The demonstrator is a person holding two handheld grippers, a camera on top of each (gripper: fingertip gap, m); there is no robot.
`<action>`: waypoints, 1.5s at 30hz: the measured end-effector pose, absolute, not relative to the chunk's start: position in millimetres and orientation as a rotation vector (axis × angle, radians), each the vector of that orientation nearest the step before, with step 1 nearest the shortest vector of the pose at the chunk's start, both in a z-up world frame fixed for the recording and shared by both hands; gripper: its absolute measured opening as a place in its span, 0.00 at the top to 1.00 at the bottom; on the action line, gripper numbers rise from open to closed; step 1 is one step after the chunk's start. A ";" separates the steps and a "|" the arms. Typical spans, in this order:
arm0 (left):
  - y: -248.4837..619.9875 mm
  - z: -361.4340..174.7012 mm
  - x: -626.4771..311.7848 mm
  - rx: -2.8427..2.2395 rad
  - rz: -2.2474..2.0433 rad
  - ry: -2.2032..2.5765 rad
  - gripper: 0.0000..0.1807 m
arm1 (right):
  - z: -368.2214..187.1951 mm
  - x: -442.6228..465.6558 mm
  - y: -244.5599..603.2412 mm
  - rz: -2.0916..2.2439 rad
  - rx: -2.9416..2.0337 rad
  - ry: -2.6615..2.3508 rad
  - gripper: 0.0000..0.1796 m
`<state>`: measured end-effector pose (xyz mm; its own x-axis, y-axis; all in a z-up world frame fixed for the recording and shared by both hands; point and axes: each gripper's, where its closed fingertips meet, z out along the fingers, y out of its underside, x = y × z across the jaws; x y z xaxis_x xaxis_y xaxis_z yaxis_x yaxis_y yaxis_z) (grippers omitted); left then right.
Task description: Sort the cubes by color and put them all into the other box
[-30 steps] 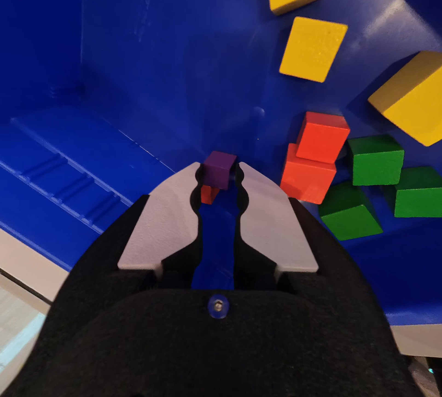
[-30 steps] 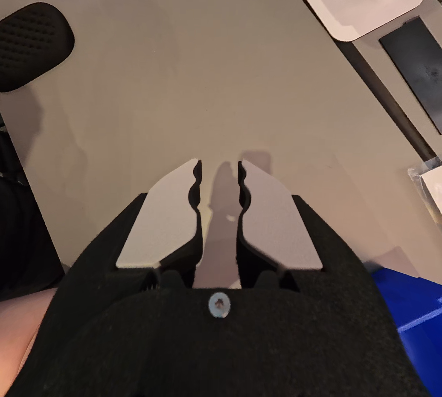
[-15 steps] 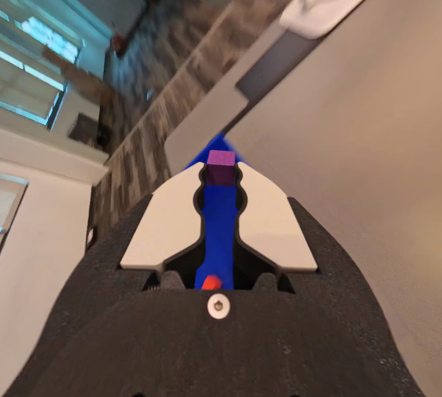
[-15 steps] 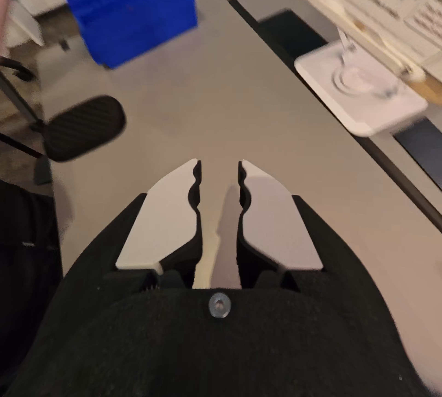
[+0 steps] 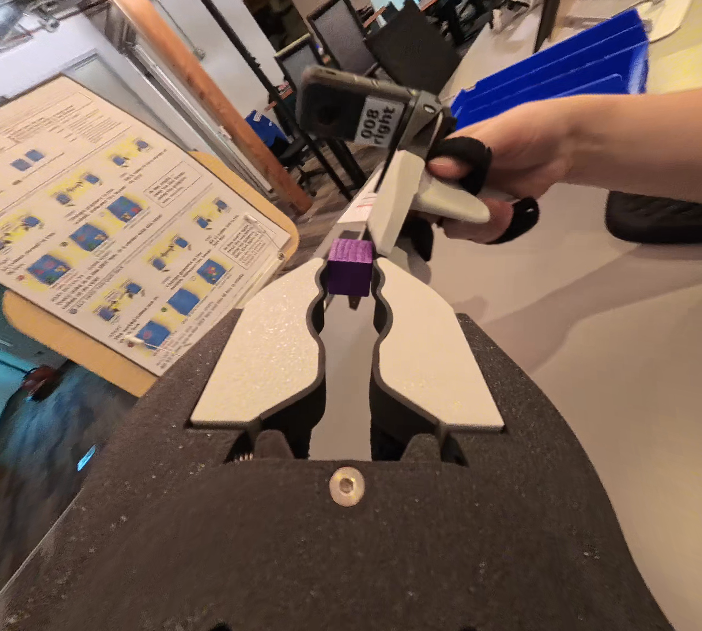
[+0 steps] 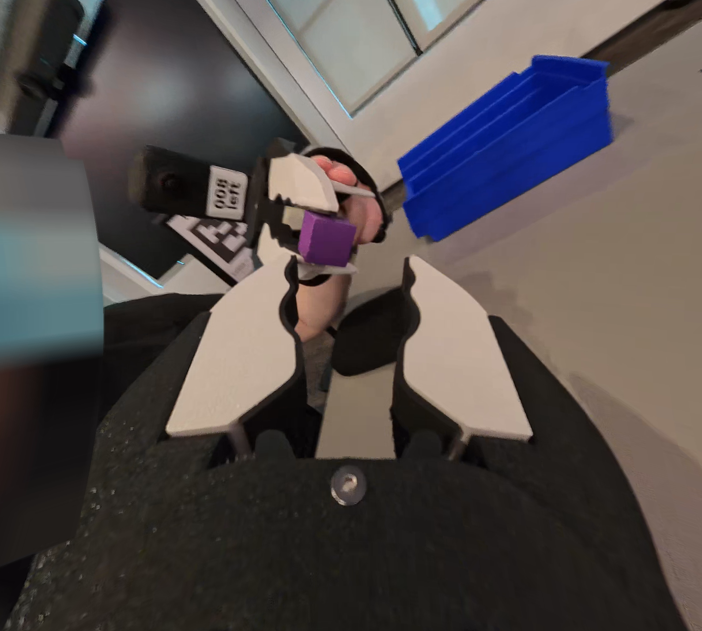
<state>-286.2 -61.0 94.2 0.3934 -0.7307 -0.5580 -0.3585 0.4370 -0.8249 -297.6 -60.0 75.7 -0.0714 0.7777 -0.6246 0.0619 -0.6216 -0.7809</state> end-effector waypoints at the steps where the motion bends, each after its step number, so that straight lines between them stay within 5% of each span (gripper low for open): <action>1: -61.6 95.4 -284.4 -1.151 -0.325 1.210 0.88 | 81.0 -294.7 -59.5 1.802 -1.649 -0.877 0.72; 8: -63.9 90.6 -279.7 -1.147 -0.329 1.248 0.88 | 88.1 -294.3 -71.1 1.937 -1.608 -0.909 0.75; 12: -66.1 88.0 -275.7 -1.130 -0.316 1.268 0.88 | 83.4 -299.9 -74.5 1.967 -1.622 -0.928 0.86; 31: -60.5 76.1 -280.6 -1.227 -0.347 1.144 0.81 | 78.7 -278.7 -62.3 1.769 -1.711 -0.981 0.88; 40: -55.7 15.1 -328.6 -1.478 -0.316 1.064 0.80 | 123.6 -97.3 -32.2 0.713 -1.893 -0.864 0.88; 45: -51.3 0.2 -344.1 -1.571 -0.319 0.952 0.82 | 92.3 68.6 -7.7 0.440 -2.157 -0.496 0.88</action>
